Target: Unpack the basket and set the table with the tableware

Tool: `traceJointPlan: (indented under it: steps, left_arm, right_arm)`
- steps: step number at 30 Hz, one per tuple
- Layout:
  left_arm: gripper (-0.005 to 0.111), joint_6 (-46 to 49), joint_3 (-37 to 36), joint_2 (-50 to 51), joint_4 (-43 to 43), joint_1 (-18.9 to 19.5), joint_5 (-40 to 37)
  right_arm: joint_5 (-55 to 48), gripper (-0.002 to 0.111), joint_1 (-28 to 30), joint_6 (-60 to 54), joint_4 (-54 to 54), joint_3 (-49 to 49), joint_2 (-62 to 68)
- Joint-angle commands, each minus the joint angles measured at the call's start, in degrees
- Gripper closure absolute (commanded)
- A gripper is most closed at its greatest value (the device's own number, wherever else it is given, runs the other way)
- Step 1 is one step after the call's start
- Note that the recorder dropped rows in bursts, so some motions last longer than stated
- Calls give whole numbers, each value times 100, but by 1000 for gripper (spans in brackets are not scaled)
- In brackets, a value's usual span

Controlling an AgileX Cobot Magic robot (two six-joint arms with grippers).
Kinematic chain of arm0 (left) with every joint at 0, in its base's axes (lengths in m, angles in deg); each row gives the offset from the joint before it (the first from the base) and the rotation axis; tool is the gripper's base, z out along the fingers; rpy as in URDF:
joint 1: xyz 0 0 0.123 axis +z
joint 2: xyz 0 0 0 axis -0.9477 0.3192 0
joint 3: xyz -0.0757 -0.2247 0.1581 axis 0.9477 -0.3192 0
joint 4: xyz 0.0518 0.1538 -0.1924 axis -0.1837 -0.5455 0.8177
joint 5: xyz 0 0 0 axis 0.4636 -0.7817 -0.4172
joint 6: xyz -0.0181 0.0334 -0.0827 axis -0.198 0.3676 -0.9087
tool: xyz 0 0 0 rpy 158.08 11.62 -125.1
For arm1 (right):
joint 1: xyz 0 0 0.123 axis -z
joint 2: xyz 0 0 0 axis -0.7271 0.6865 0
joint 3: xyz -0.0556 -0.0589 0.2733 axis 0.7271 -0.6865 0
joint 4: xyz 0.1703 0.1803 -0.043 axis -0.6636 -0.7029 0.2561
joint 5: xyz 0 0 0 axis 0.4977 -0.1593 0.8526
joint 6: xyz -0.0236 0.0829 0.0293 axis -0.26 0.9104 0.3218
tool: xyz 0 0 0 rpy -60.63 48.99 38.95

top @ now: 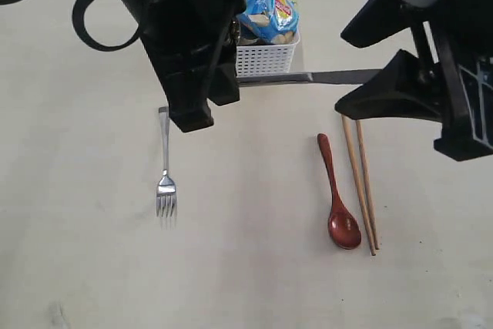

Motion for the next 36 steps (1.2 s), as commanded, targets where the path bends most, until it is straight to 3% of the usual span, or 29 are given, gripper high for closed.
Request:
traceJointPlan:
  steps: [1, 7, 12, 17, 21, 25, 32, 36]
  left_arm:
    - [107, -315, 2, -47, 103, 1, 55]
    - [107, -399, 2, -47, 212, 1, 55]
    - [107, -414, 2, -47, 265, 1, 55]
    - [107, -422, 2, -47, 265, 1, 55]
    - [107, -409, 2, -47, 342, 1, 55]
    - [107, -421, 2, -47, 423, 1, 55]
    - [107, -436, 2, -47, 399, 1, 55]
    - [107, -436, 2, -47, 386, 1, 55]
  right_arm:
    - [501, 47, -388, -25, 365, -319, -195]
    - [1898, 47, -1440, 36, 1247, -1023, -394]
    - [2752, 47, -2201, 1130, 2823, -1534, -323]
    - [3186, 47, -2492, 2549, 4380, -1784, -171]
    - [3270, 50, -2492, 2802, 4668, -1788, -27]
    - [3495, 60, -2492, 2802, 4665, -1788, 168]
    - [3472, 105, -2492, 2824, 4665, -1798, 331]
    - [3472, 109, -2492, 2977, 4637, -1798, 331]
